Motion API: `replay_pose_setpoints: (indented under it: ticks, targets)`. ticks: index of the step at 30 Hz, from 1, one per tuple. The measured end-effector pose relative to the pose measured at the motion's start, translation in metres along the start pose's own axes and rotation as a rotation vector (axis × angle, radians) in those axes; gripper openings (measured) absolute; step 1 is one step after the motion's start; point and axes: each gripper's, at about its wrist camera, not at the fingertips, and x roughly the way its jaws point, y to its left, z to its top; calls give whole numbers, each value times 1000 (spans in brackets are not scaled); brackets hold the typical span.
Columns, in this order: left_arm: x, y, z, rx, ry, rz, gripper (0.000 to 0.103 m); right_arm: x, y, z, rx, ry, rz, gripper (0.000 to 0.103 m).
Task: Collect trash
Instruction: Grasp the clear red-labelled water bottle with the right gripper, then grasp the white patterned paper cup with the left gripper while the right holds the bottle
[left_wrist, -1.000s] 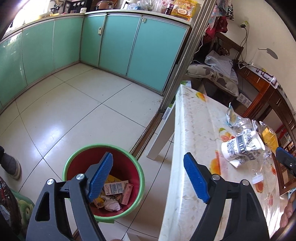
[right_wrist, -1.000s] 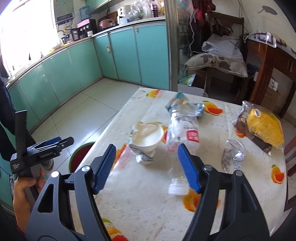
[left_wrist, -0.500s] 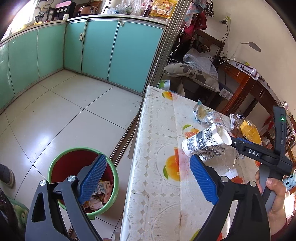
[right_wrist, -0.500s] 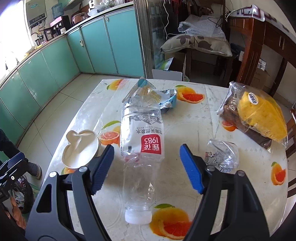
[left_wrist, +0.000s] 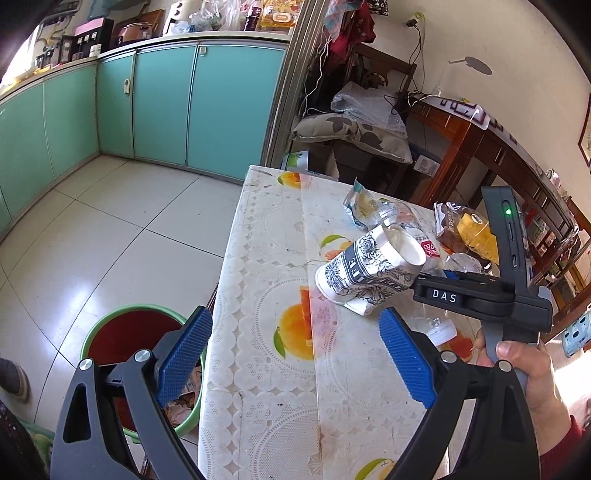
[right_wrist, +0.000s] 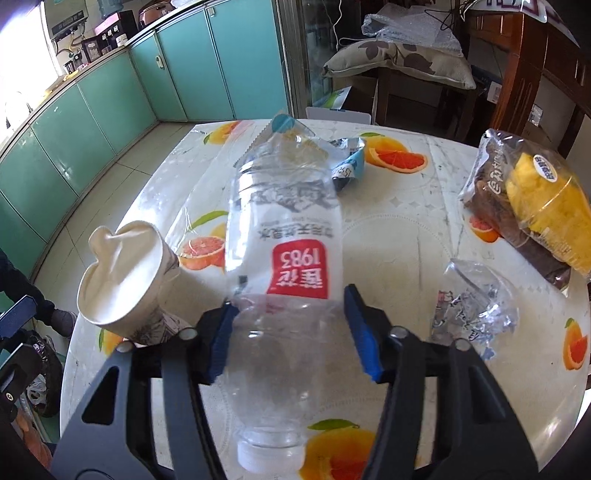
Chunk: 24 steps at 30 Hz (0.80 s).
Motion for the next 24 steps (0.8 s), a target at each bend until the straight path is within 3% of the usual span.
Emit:
replay_pose_setpoints:
  ticks: [12,17,24]
  targets:
    - [25,-39,10,139,15,-15,93,-54,-25,-38,24,-77,76,46]
    - [51,-64,16,195,42,-63,96,-79,-48,-55,28,-131,56,46]
    - [76,-87,22,227,34,-28,92,-78,-78,-74,88,-127,97,46]
